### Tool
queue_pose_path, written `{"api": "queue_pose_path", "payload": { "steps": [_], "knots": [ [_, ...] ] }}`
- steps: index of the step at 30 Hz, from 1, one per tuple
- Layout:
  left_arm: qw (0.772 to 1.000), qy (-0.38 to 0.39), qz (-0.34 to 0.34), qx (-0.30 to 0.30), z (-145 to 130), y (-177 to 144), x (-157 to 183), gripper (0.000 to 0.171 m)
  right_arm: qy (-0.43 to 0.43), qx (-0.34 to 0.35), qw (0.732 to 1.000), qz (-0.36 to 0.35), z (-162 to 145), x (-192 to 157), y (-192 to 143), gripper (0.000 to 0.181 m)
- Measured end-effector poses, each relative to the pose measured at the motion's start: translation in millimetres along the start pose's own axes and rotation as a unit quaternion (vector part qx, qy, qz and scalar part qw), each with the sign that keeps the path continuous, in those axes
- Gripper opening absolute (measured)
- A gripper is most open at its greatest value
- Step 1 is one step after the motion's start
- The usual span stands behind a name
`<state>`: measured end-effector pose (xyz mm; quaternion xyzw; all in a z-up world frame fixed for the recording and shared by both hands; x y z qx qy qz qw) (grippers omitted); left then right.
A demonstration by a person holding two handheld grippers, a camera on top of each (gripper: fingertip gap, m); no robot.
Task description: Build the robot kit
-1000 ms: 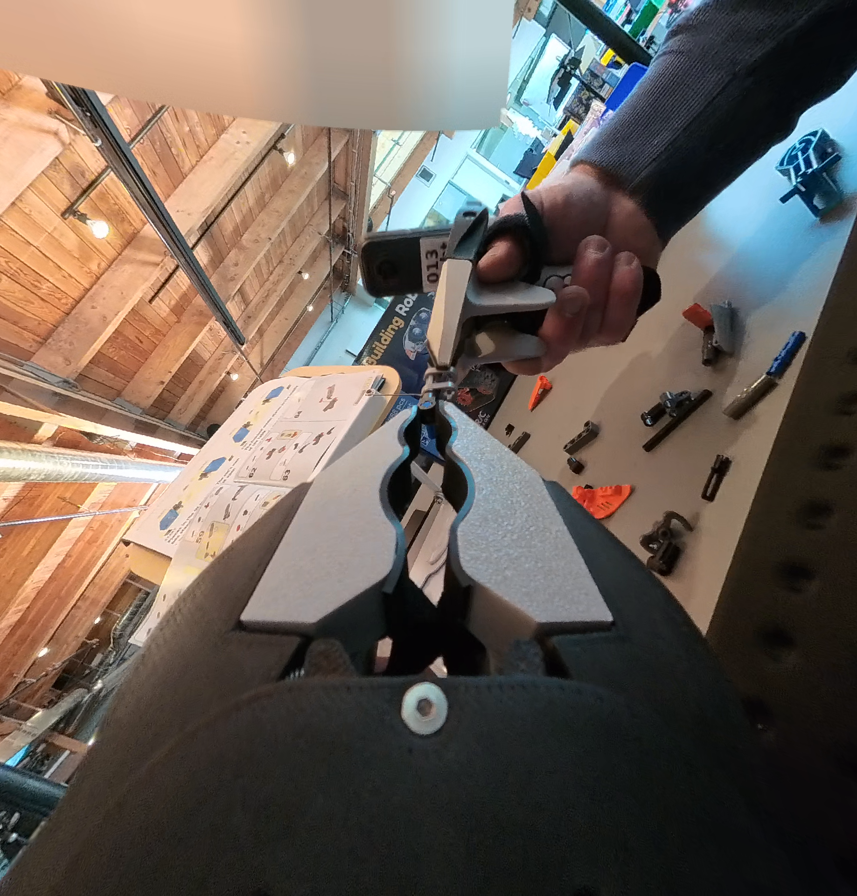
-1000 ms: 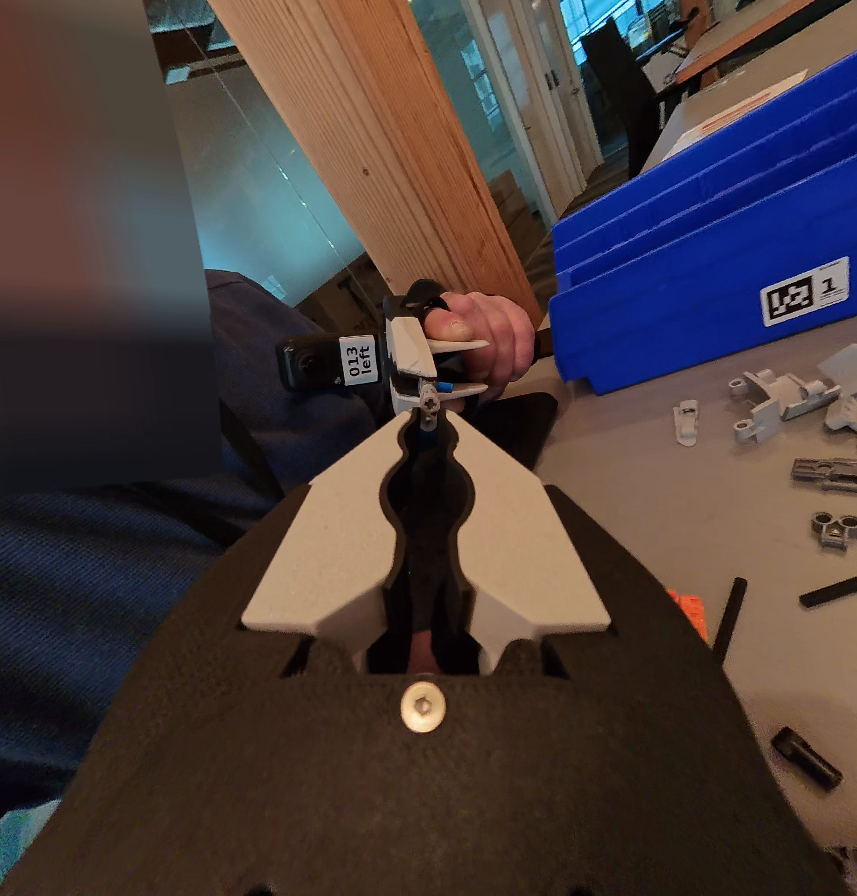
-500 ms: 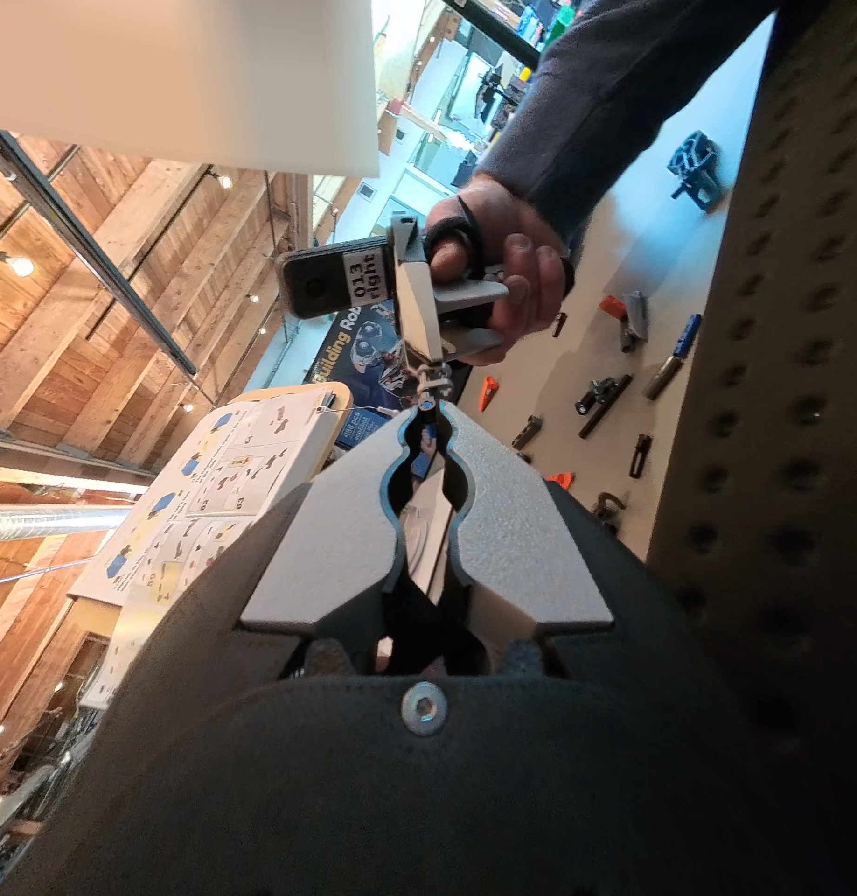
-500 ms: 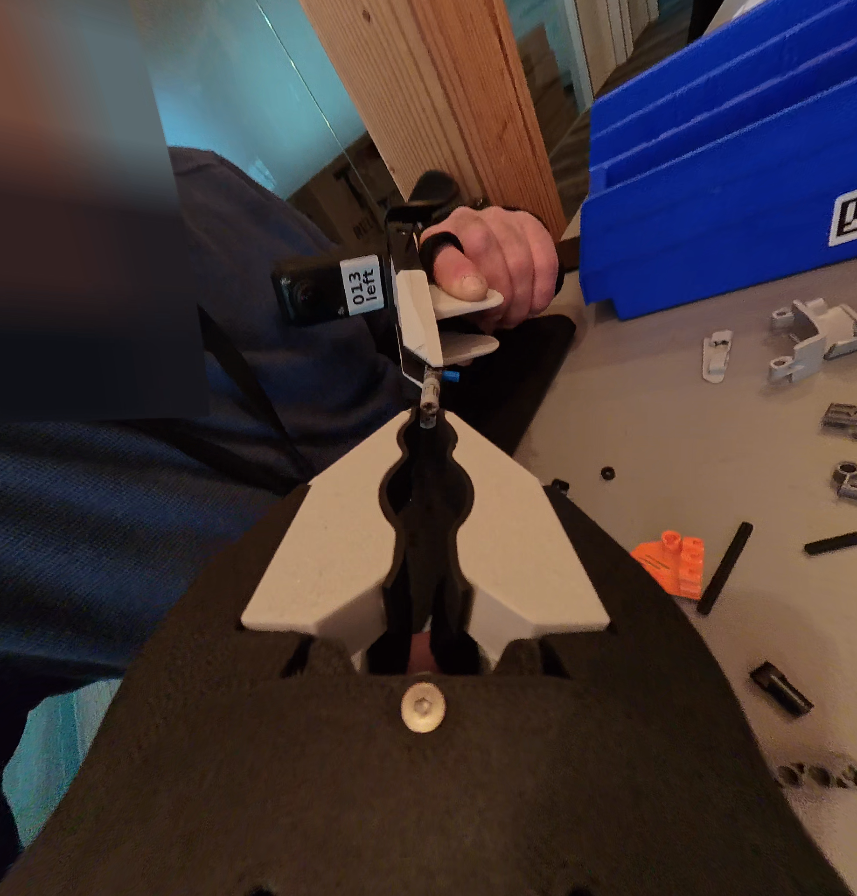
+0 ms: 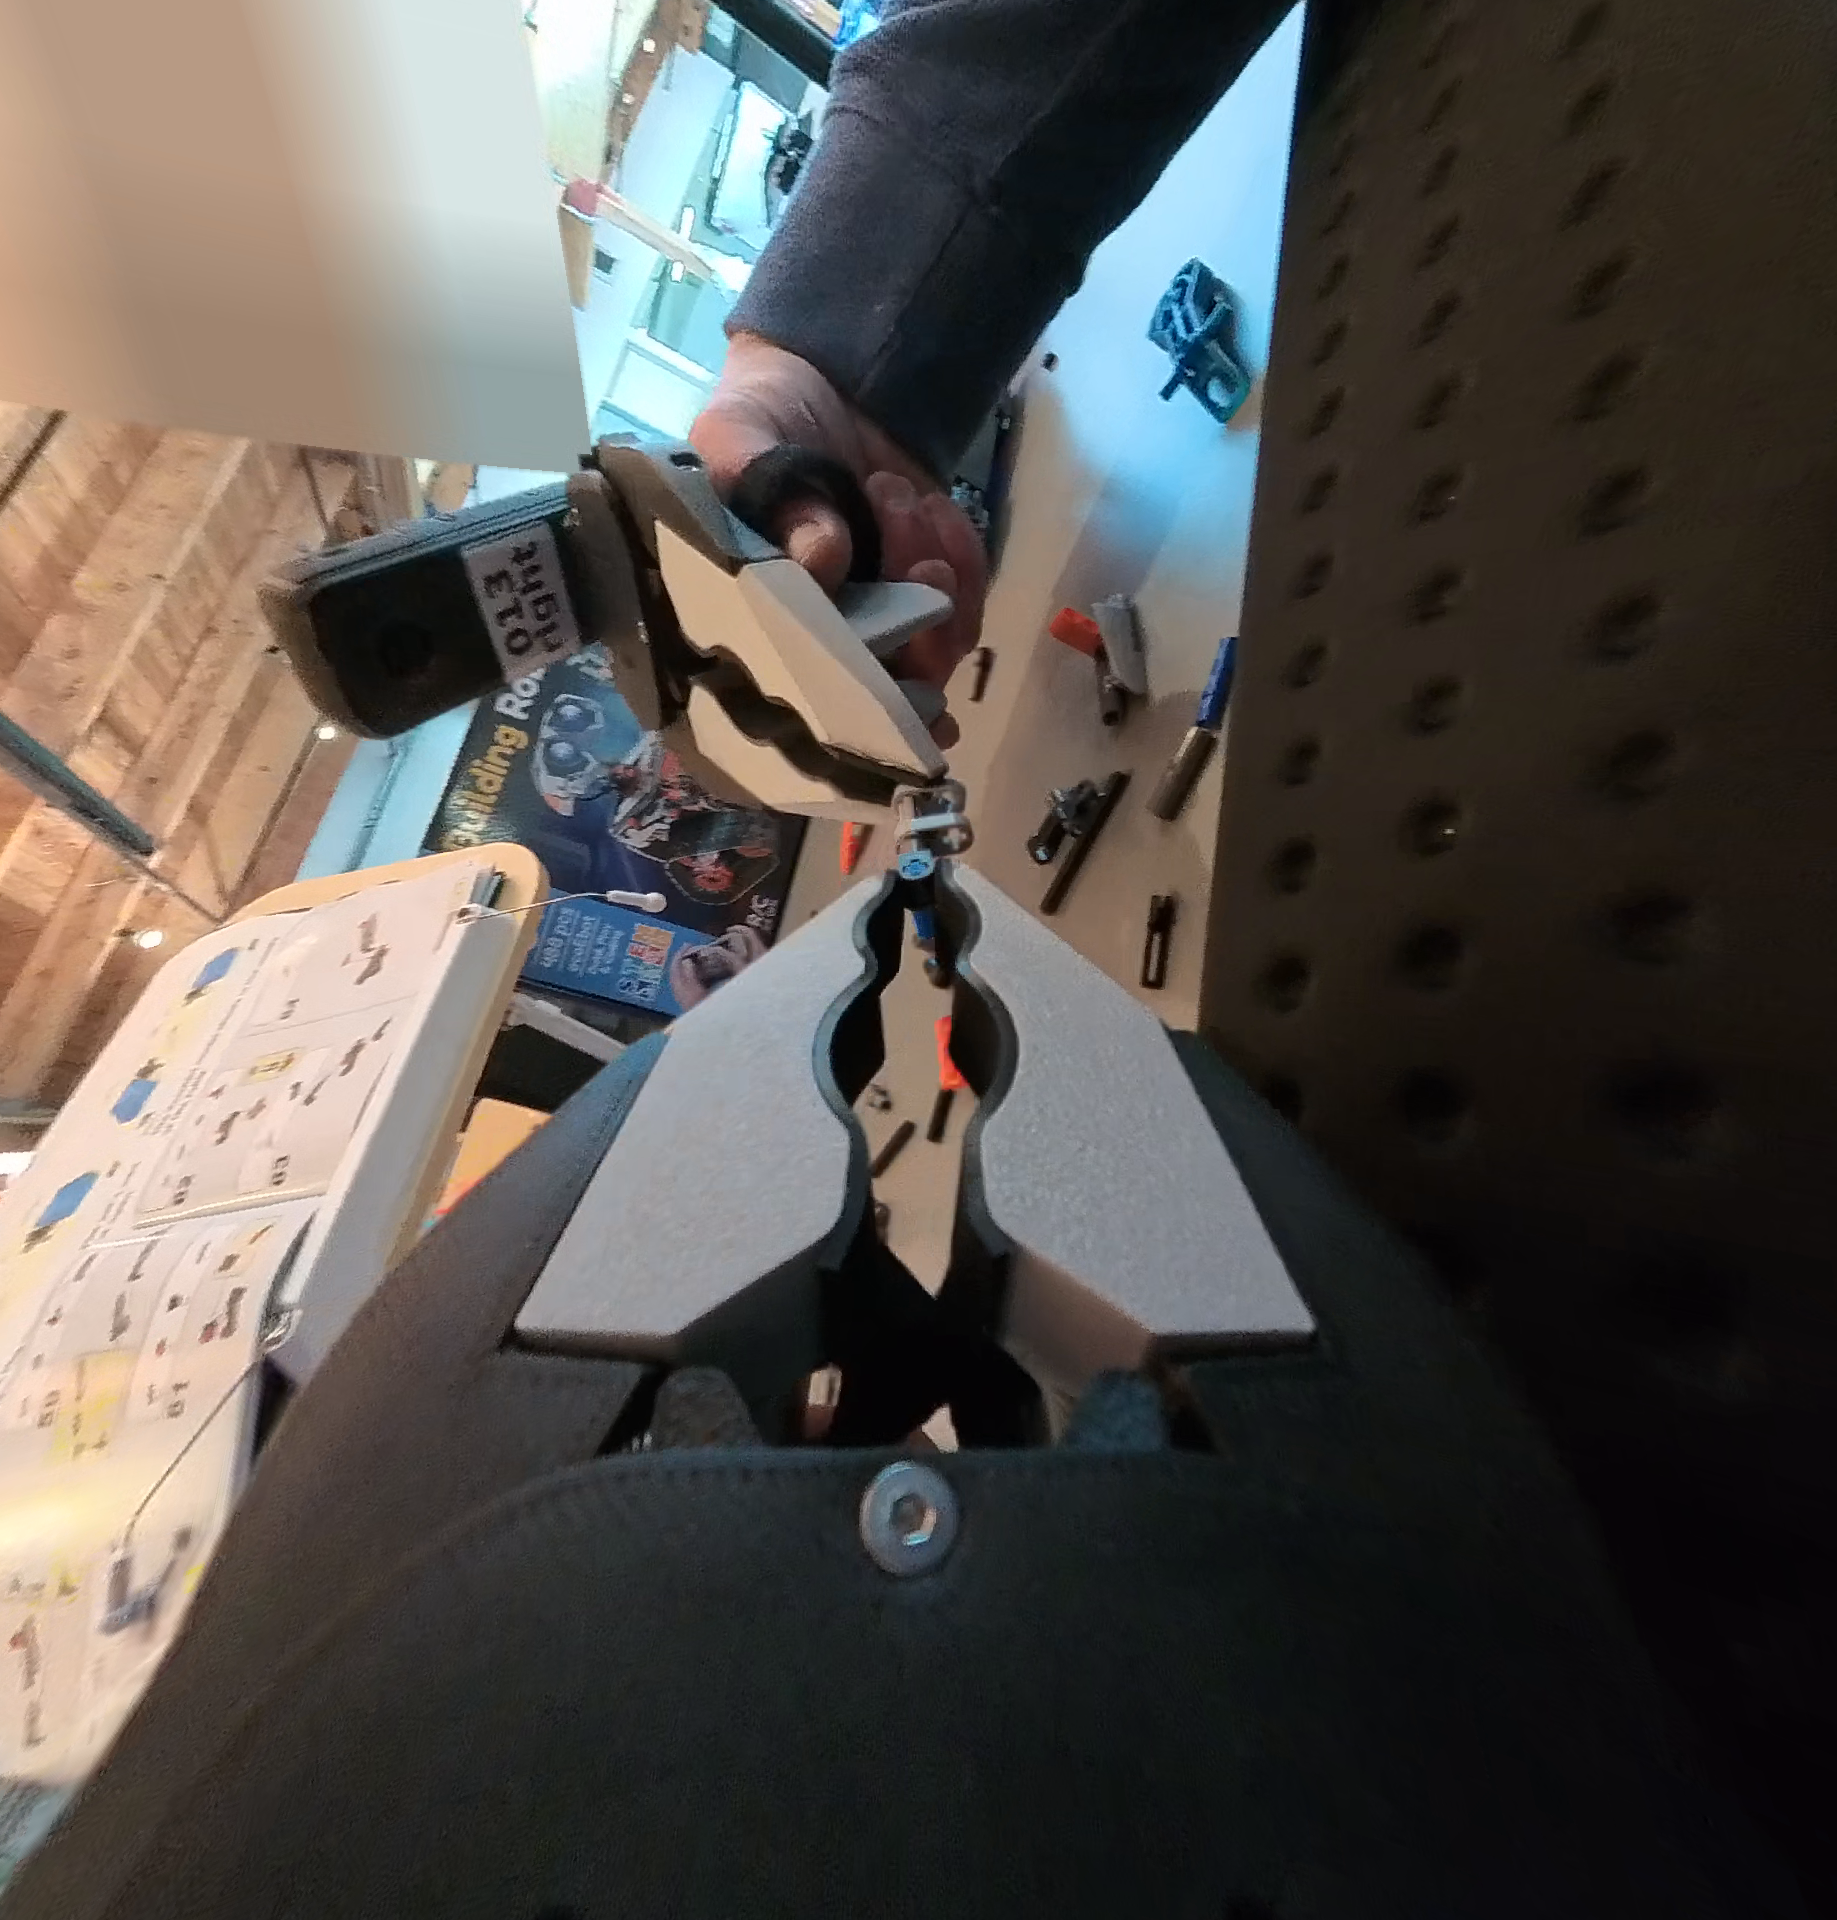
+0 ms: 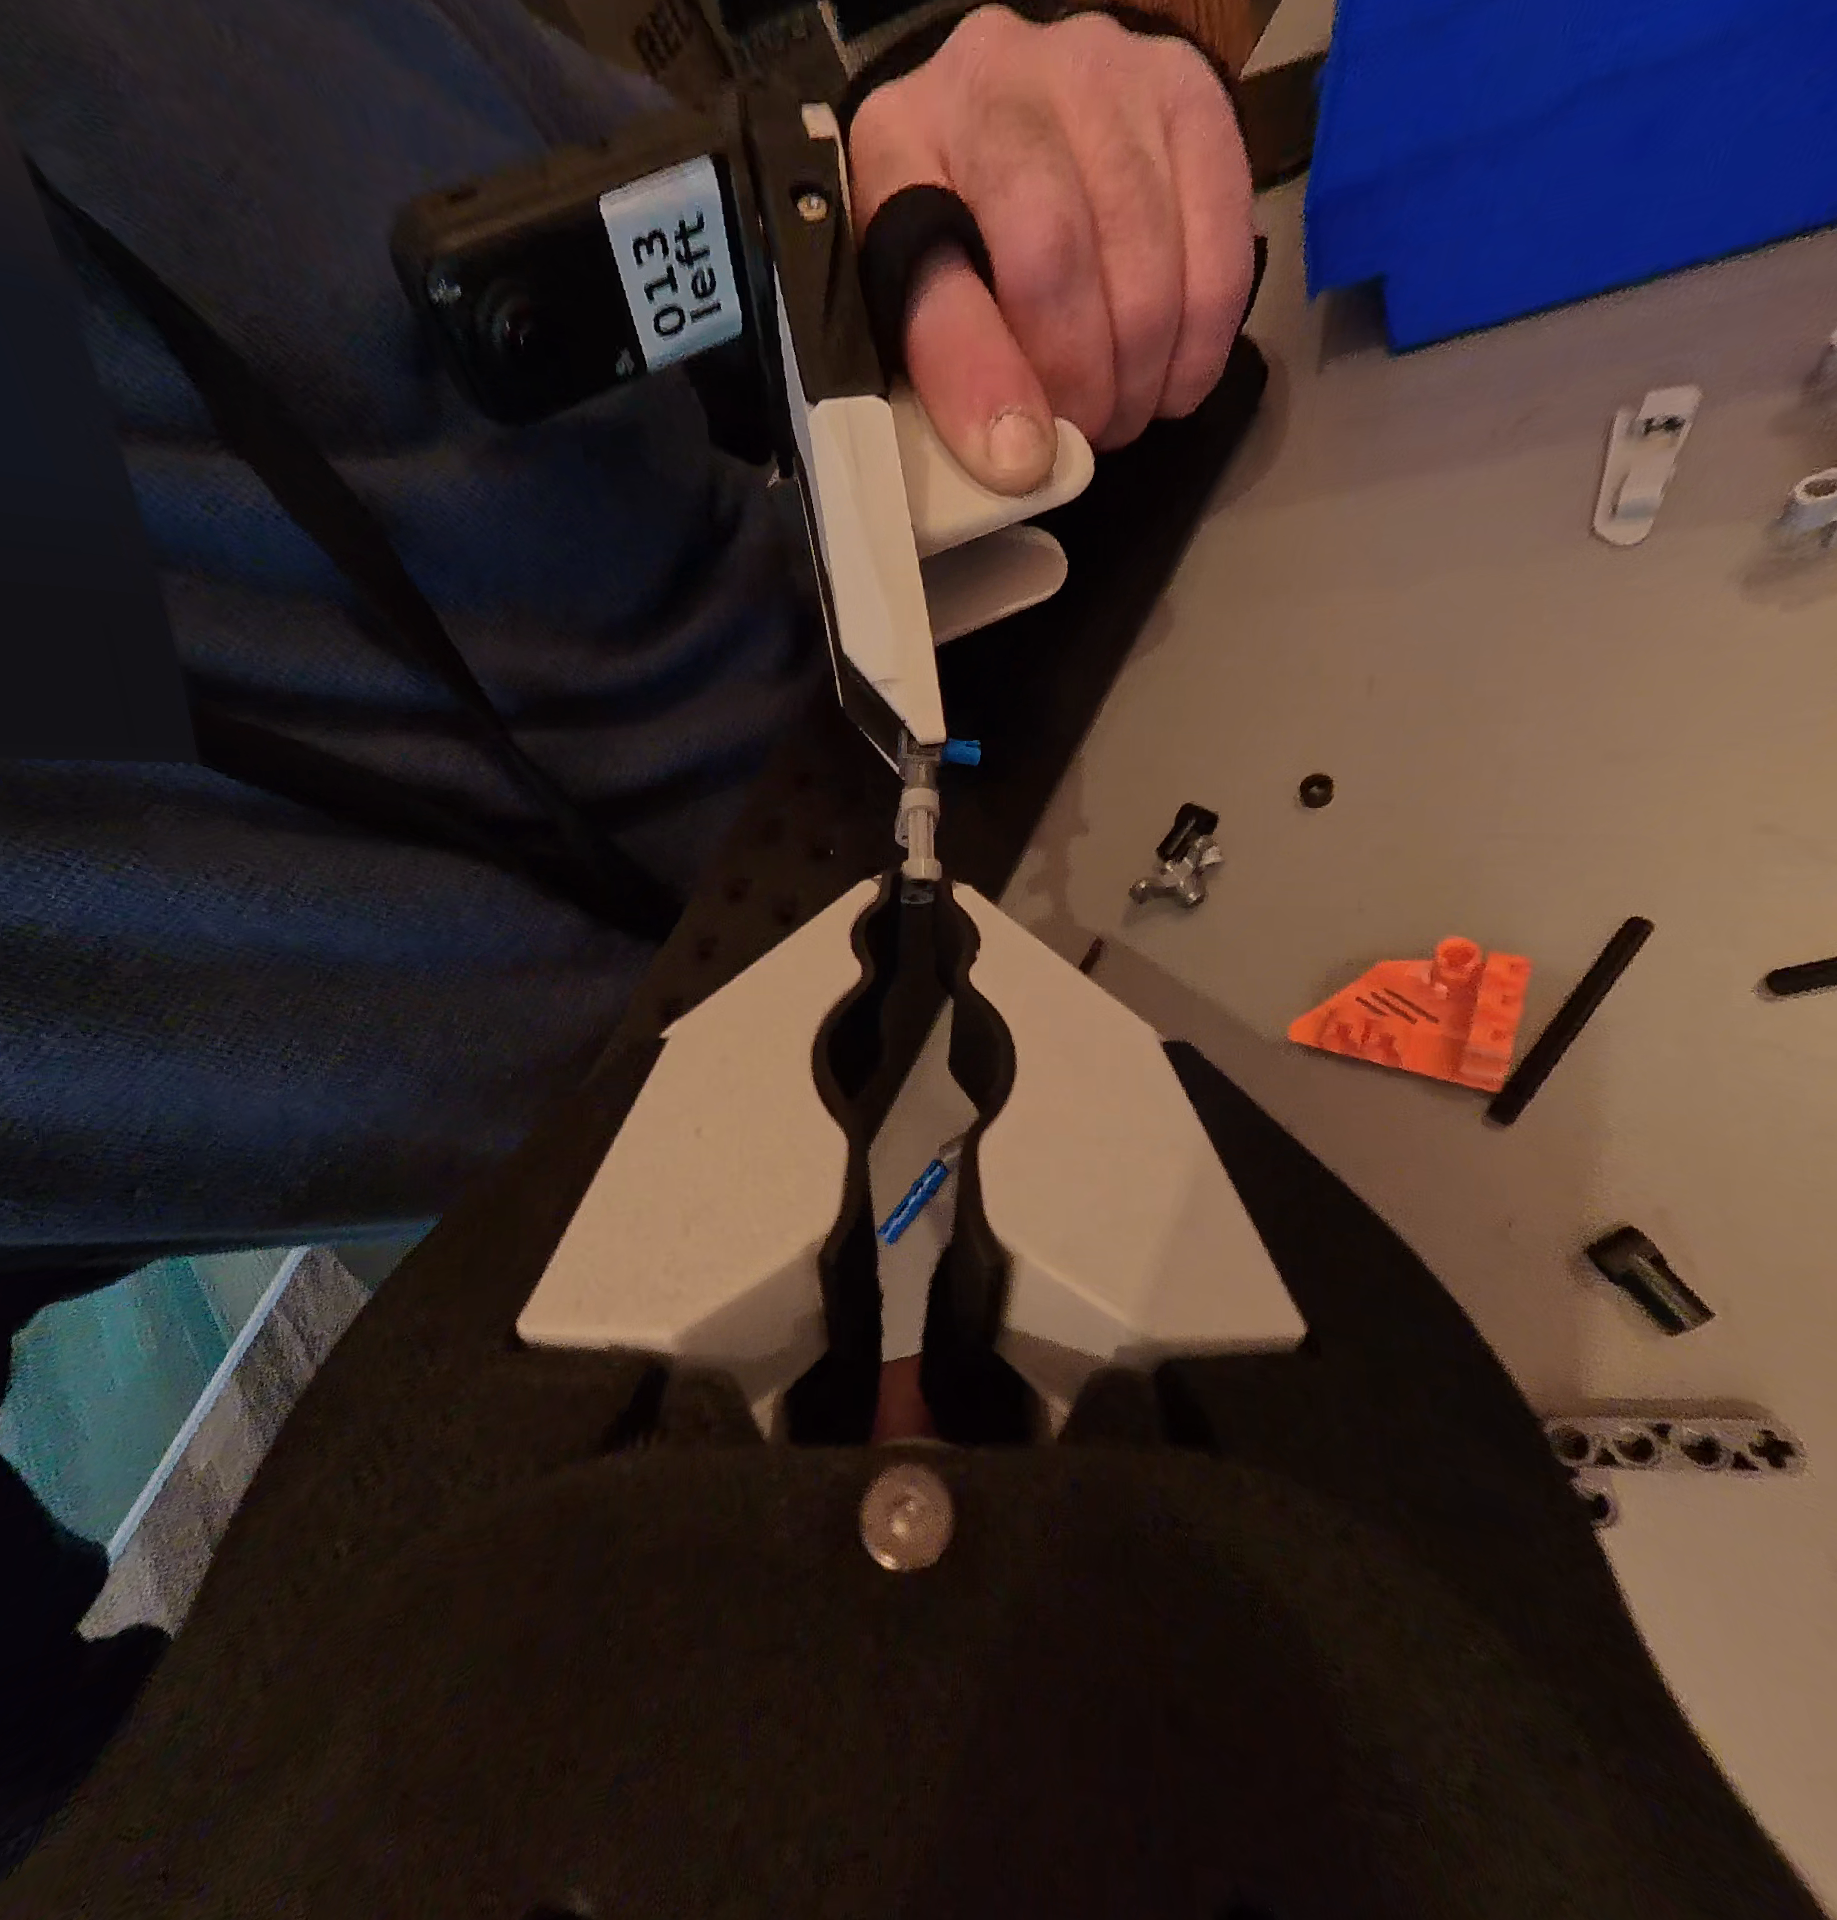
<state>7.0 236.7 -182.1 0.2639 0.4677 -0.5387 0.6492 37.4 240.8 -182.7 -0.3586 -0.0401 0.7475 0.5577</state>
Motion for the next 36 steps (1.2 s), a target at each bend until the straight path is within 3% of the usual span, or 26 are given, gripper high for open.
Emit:
{"api": "queue_pose_path", "payload": {
  "steps": [13,36],
  "knots": [
    [0.998,-0.002,-0.065,-0.002,-0.4,3.6,24.1,0.005,-0.005,-0.079,0.997,0.003,-26.8,4.9,19.7,0.002],
    [0.997,-0.015,-0.072,-0.008,-2.8,3.1,27.0,0.005,-0.013,-0.055,0.998,0.013,-26.1,6.7,27.5,0.001]
  ]
}}
Point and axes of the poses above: each gripper's, where its closed fingertips meet, y out along the fingers, z out of its top, x = y × z across the jaws, the point moved 1 cm from there along -y, back along the fingers, and after that the axes turned 2 degrees about y, right-handed, at the moved point
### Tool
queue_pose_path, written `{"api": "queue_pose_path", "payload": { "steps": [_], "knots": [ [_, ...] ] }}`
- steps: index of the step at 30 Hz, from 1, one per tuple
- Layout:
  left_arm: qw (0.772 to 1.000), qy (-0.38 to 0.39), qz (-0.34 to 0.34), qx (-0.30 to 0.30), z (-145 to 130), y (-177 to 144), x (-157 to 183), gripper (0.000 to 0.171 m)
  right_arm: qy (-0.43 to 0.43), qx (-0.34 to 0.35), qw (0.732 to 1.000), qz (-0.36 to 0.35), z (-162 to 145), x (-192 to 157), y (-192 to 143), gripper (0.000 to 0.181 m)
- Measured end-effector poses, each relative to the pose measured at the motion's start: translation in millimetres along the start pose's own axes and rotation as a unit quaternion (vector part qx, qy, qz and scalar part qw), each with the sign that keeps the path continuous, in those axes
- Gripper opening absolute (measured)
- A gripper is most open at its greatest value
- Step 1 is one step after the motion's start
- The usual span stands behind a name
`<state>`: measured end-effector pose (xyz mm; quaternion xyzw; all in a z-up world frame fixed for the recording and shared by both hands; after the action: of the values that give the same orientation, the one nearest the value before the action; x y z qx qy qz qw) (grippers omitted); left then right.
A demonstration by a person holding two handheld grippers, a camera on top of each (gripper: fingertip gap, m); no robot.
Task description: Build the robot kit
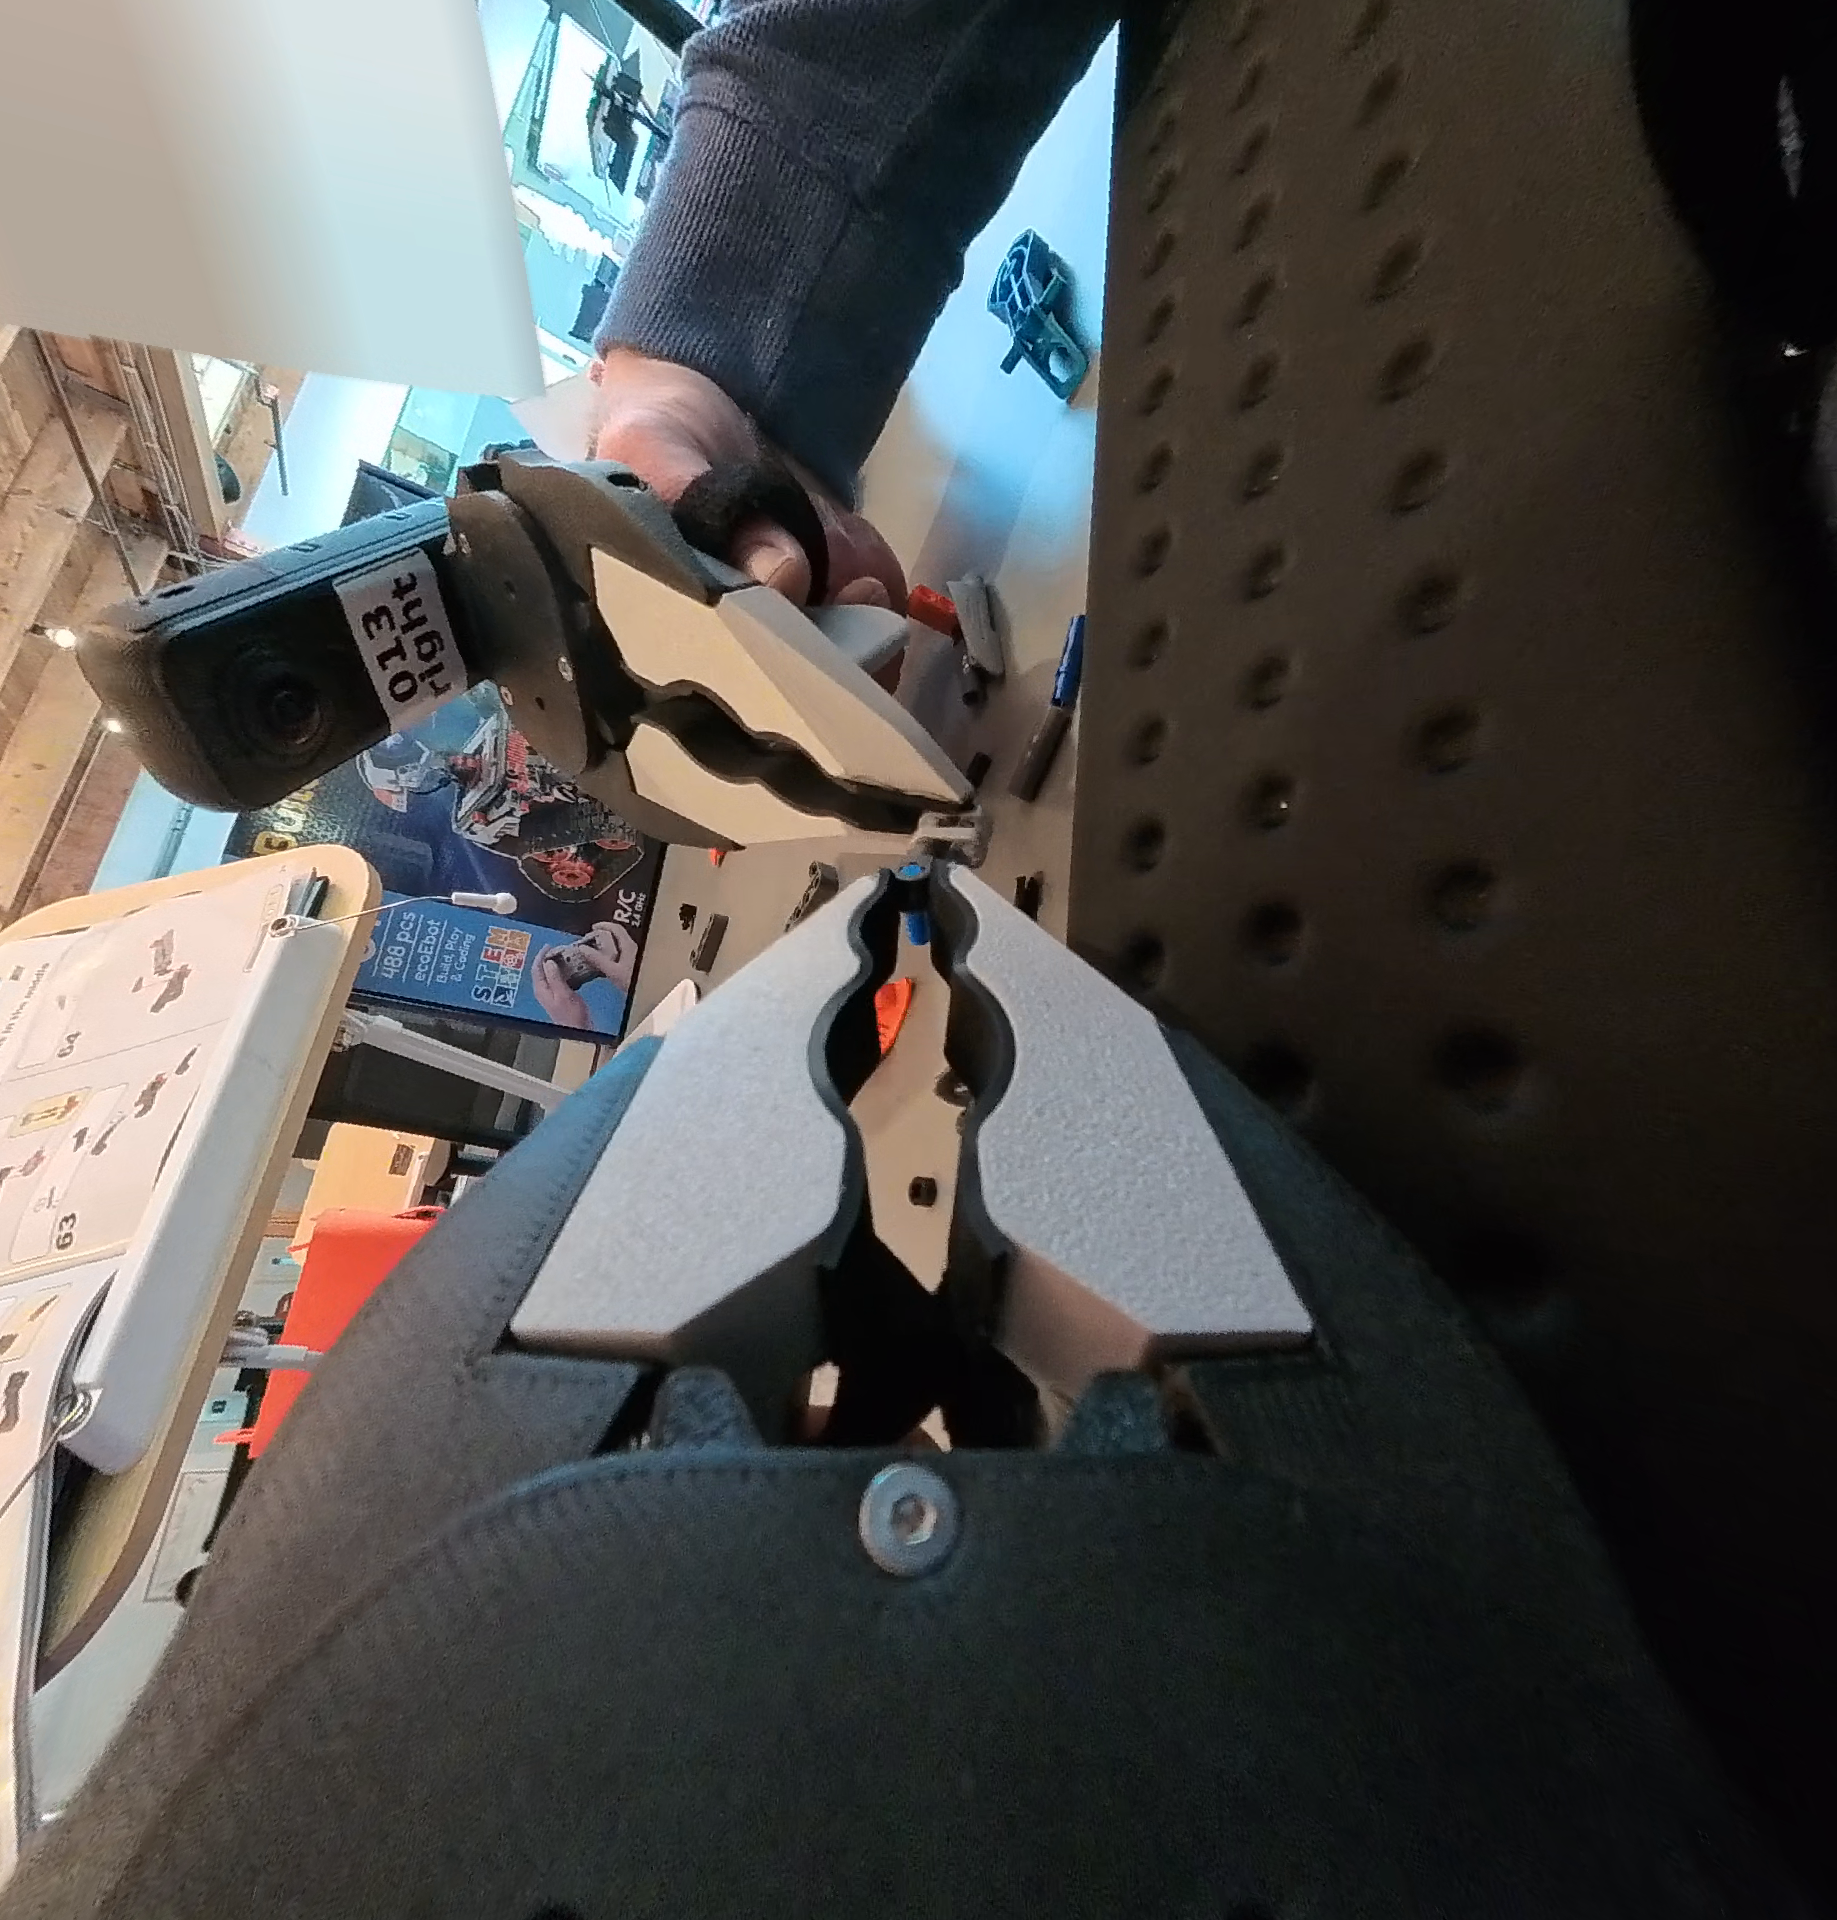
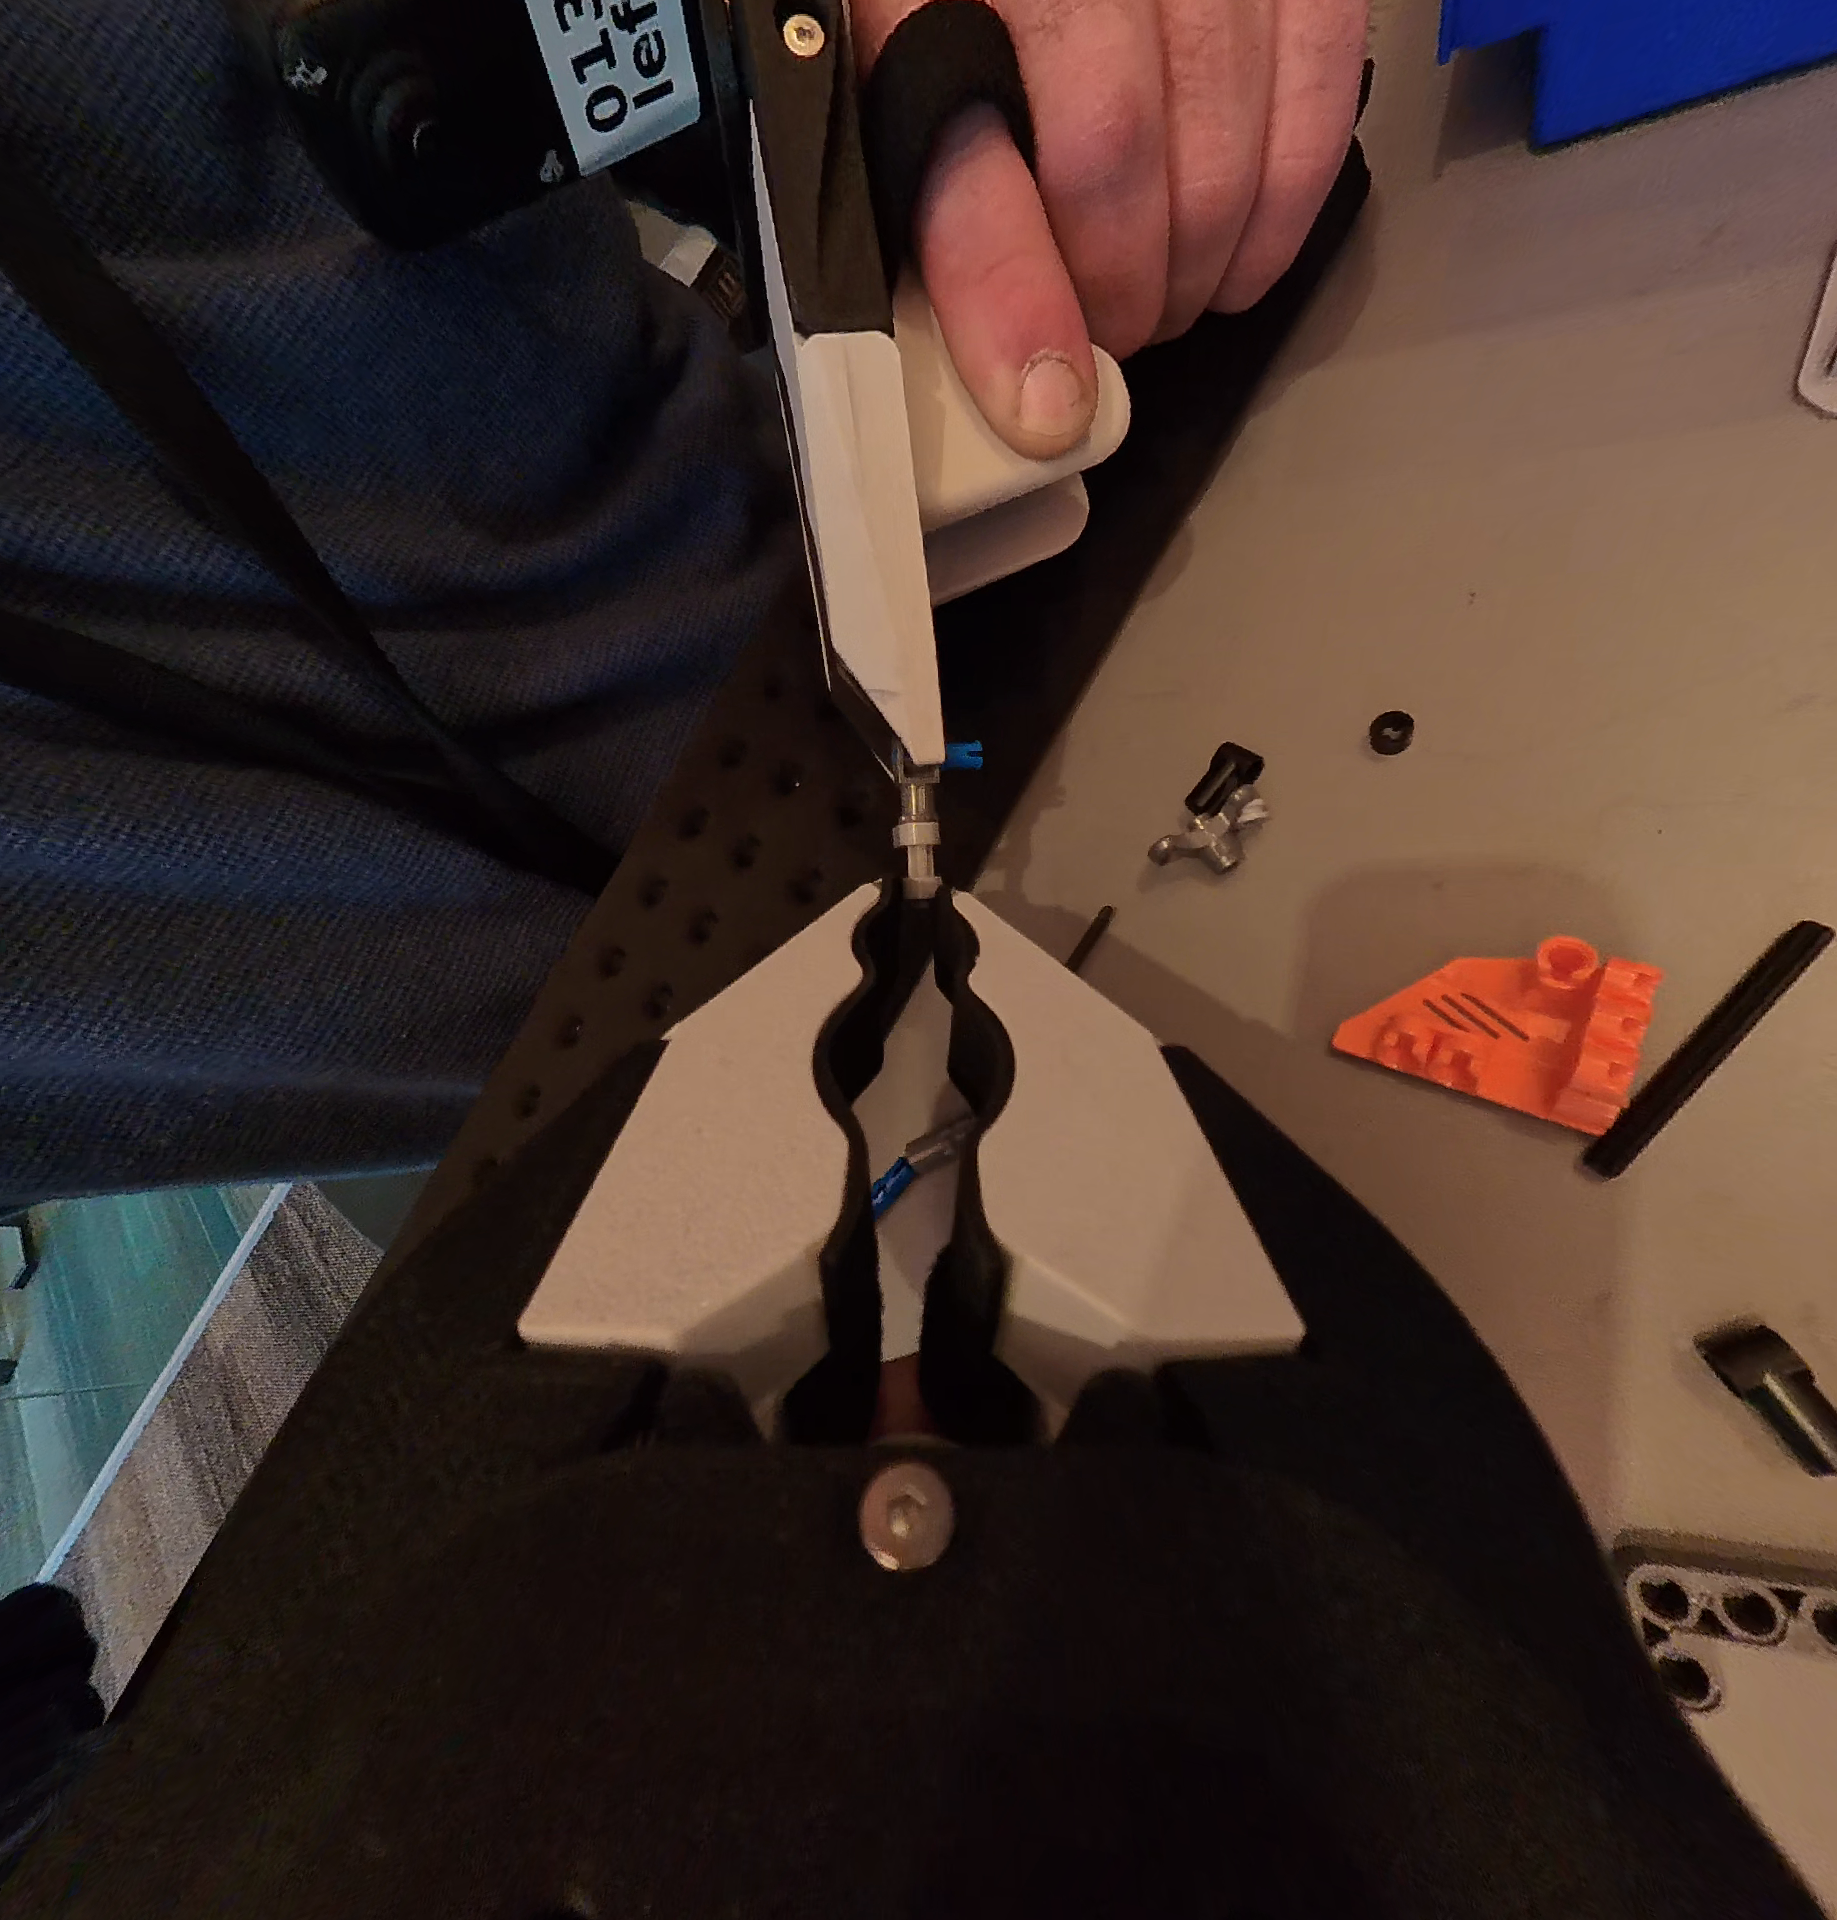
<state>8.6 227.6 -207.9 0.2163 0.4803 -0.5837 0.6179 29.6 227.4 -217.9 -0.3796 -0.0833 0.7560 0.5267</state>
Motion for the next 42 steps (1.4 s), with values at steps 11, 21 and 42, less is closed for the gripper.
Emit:
{"api": "queue_pose_path", "payload": {
  "steps": [11,21,42],
  "knots": [
    [1.000,0.000,-0.010,-0.009,-2.6,2.0,3.1,0.005,-0.012,-0.003,1.000,-0.005,1.7,0.7,4.8,0.001],
    [0.991,-0.128,0.025,0.004,-9.6,0.9,-29.4,0.005,-0.018,0.043,0.996,-0.071,18.3,9.3,-21.4,0.013],
    [0.924,-0.379,0.039,0.015,-18.2,18.8,-79.8,0.005,-0.216,0.018,0.907,-0.361,39.6,23.9,-69.8,0.001]
  ]
}}
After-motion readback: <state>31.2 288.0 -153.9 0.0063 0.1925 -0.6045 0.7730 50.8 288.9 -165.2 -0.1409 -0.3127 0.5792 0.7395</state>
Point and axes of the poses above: each gripper's, where its closed fingertips meet, y out along the fingers, z out of its top, x = y × z across the jaws, the point moved 1 cm from there along -y, back along the fingers, and after that the axes turned 2 degrees about y, right-handed, at the moved point
